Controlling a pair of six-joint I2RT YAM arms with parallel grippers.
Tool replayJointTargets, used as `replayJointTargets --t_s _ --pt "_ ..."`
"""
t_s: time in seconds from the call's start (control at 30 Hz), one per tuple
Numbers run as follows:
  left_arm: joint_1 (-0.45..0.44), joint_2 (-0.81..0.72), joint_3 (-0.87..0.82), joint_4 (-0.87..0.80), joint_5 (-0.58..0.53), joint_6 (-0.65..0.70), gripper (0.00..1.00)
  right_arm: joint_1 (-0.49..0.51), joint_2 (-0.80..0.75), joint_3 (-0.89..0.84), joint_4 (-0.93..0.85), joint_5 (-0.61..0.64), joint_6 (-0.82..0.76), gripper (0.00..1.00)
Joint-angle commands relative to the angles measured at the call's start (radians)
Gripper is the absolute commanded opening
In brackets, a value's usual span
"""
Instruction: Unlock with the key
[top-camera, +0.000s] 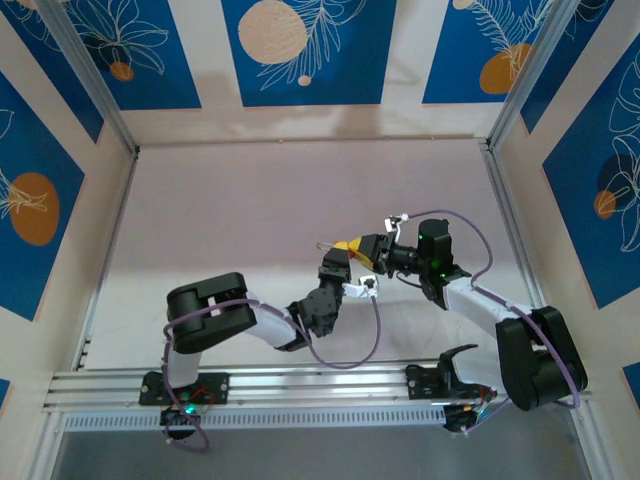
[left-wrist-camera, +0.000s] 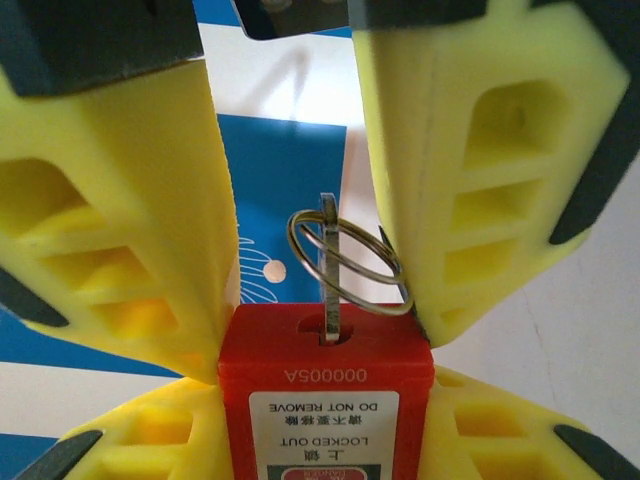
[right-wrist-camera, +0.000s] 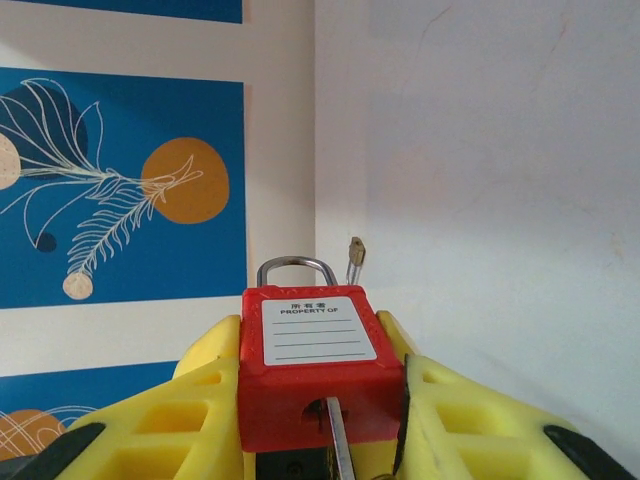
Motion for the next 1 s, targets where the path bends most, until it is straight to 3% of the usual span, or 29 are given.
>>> replayJointTargets --t_s 0.0,0.1,0.3,0.53,0.97 --pt "-0.039 -0.051 0.001 0.072 0.065 -0.026 0.02 0.012 -0.016 -0.012 0.003 0.015 0.001 0.3" --pt "-0.038 -0.051 -0.004 0.072 0.063 -0.024 0.07 0.011 -0.027 -0.012 -0.013 0.021 -0.007 0.29" --pt "-0.039 -0.05 -0.013 0.072 0.06 -0.018 0.32 0.006 -0.056 -0.006 -0.06 0.028 -0.028 0.28" --pt "-0.035 -0.054 -0.033 0.072 0.054 -0.023 0.54 -0.01 -0.081 -0.009 -0.099 0.028 -0.052 0.27" --pt "-0.027 -0.044 -0.084 0.072 0.044 -0.014 0.67 -0.043 -0.136 -0.001 -0.158 0.018 -0.086 0.27"
